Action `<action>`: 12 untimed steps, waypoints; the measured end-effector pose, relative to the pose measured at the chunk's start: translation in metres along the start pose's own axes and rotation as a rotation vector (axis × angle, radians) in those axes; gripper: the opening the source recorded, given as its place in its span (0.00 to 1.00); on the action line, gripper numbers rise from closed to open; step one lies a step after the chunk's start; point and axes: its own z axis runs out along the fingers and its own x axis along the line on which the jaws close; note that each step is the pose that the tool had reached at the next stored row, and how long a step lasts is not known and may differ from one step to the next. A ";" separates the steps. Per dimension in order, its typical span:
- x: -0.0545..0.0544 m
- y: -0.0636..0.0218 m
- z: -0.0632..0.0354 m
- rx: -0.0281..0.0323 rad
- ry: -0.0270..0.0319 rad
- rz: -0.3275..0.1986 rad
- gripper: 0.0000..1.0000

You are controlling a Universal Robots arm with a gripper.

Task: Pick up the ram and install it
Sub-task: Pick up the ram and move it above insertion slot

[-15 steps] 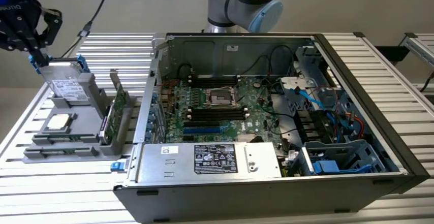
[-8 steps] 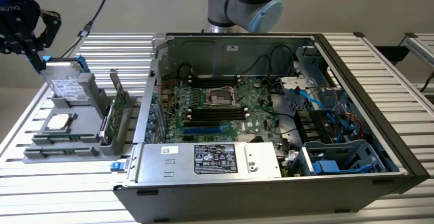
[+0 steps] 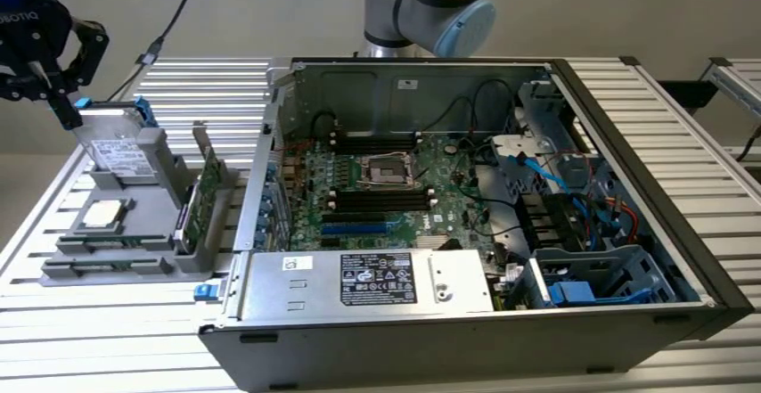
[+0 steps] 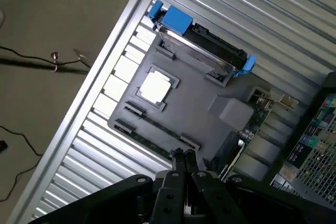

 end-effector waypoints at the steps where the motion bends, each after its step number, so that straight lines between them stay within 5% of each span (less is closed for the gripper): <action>1: 0.000 0.0000 0.0005 0.0023 -0.0009 -0.019 0.10; 12: 0.000 -0.0001 0.0062 0.0154 -0.0002 -0.219 0.10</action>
